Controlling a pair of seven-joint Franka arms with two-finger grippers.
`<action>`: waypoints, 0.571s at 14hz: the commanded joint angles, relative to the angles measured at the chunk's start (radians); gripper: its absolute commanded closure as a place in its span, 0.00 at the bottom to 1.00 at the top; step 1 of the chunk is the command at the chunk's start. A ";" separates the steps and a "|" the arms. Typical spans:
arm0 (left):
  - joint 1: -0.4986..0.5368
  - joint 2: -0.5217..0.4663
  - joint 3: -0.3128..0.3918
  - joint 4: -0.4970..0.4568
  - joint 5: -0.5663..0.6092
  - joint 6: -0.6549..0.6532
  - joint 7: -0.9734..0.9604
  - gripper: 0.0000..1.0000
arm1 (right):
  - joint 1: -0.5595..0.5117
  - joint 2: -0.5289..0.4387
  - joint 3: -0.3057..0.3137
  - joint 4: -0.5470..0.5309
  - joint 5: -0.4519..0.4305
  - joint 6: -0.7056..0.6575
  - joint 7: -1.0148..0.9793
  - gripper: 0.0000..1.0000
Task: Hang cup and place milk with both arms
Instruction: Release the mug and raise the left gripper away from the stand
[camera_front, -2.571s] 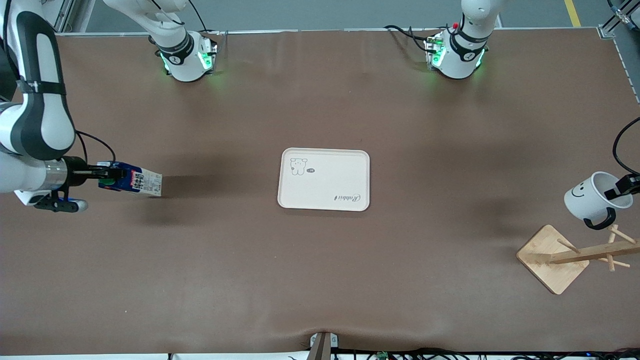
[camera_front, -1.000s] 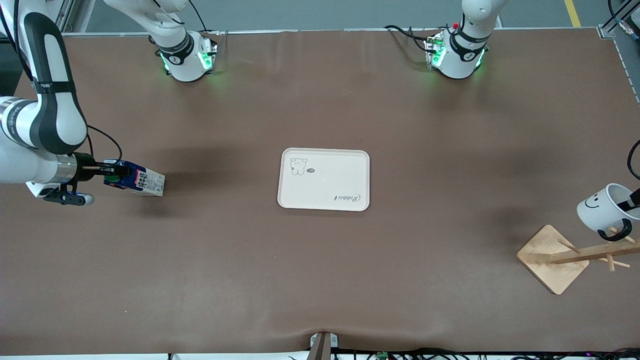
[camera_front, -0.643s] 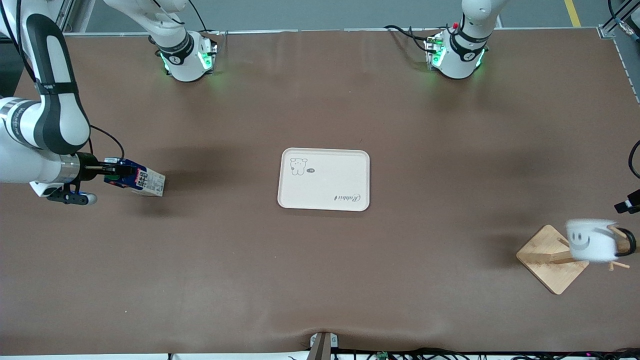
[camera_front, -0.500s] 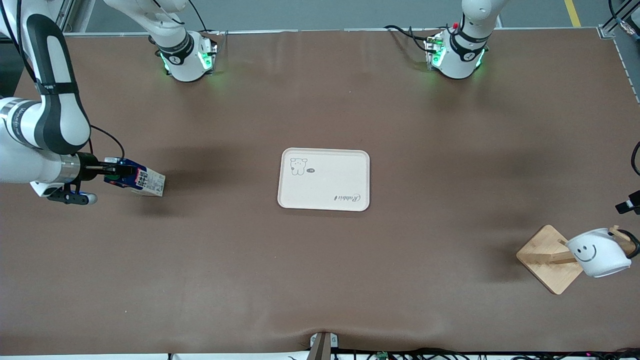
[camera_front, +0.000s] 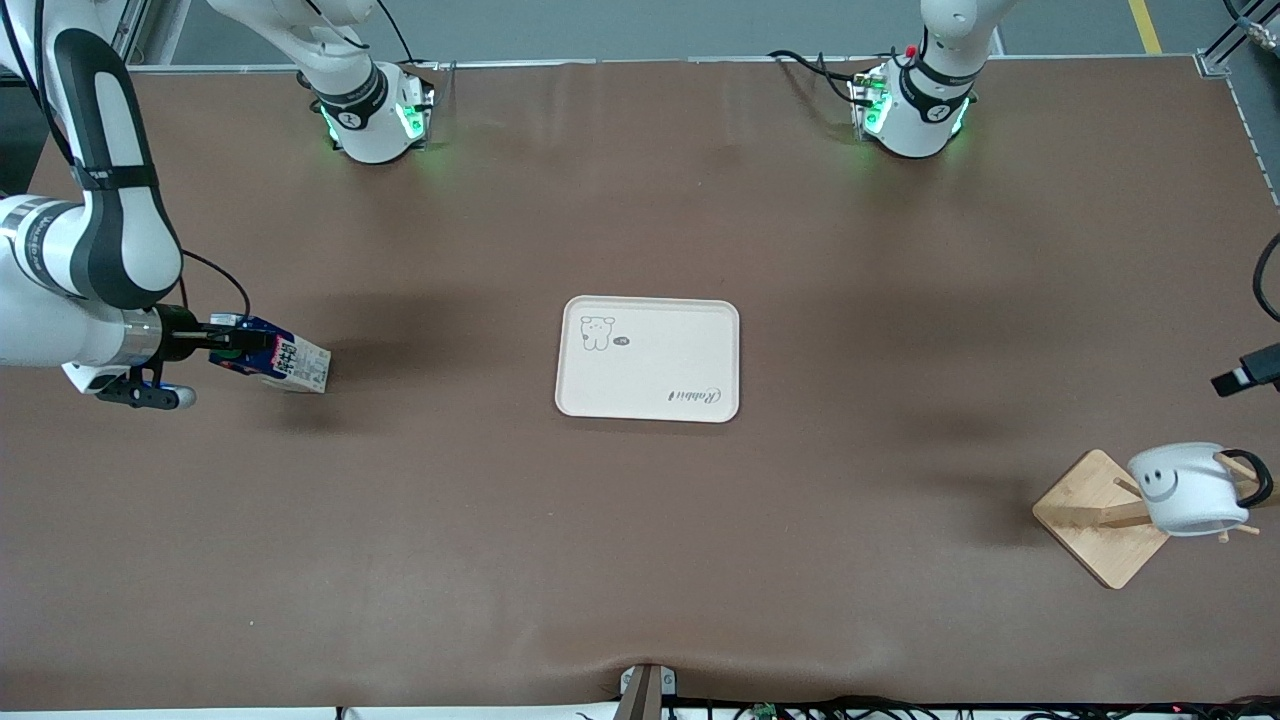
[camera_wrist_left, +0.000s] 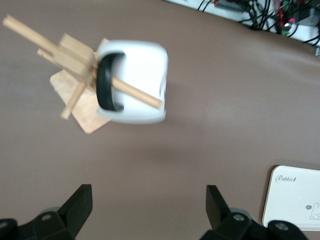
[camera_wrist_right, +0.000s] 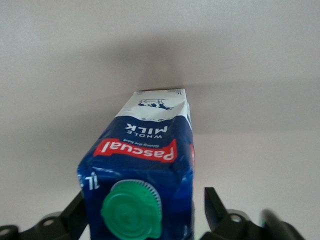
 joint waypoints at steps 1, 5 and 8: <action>-0.008 -0.056 -0.057 -0.015 0.089 -0.070 -0.123 0.00 | -0.020 -0.012 0.017 -0.014 0.004 0.006 -0.008 0.00; -0.006 -0.083 -0.134 -0.005 0.189 -0.138 -0.151 0.00 | -0.018 -0.012 0.017 -0.014 0.004 0.005 -0.008 0.00; -0.006 -0.093 -0.186 0.015 0.256 -0.188 -0.151 0.00 | -0.017 -0.012 0.019 -0.014 0.005 0.003 -0.007 0.00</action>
